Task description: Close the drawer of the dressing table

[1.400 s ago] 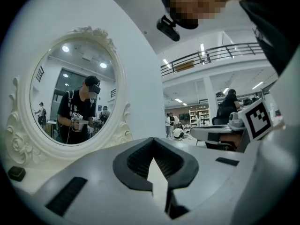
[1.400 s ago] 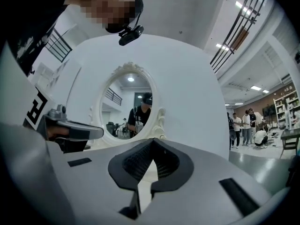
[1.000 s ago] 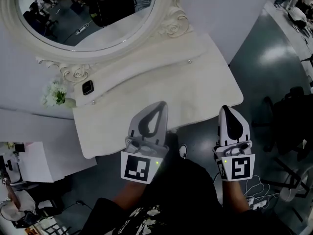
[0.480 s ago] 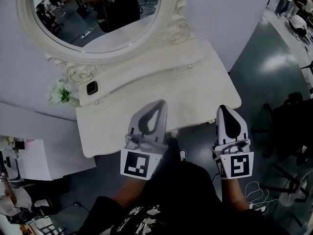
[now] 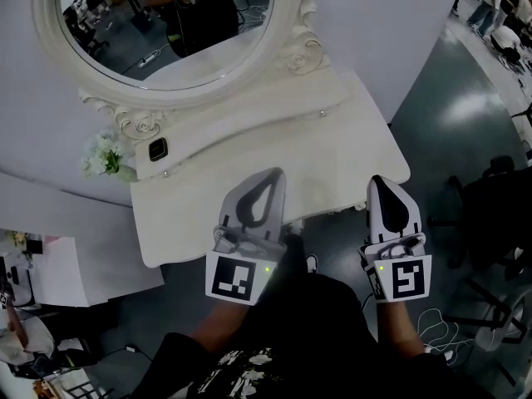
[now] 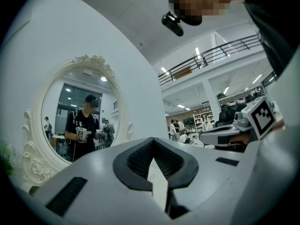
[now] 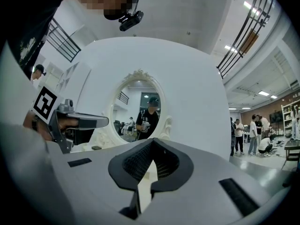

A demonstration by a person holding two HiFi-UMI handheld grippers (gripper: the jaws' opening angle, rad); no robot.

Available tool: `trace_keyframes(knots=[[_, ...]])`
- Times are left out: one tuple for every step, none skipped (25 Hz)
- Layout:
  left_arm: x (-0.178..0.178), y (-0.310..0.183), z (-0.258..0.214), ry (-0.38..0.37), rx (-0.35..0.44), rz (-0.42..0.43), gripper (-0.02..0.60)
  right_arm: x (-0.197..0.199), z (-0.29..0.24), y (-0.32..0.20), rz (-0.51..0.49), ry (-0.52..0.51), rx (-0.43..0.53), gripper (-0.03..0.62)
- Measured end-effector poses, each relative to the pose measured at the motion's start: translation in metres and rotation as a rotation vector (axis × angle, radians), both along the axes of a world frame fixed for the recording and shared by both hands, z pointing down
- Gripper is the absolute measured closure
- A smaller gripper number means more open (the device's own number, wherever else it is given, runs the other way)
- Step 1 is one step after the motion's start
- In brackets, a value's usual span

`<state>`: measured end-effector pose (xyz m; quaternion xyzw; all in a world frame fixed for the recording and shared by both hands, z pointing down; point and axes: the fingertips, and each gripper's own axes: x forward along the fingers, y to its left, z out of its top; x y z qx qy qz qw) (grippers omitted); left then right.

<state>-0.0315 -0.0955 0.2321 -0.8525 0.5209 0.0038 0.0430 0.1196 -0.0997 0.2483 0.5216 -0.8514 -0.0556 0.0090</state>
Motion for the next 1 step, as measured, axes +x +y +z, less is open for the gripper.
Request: trace_keyframes(knots=[[-0.0005,0.0002,-0.0002,0.000,0.000,-0.002,0.580,-0.0005,0.0011,0.0005,0.000,0.005,-0.003,0.597]])
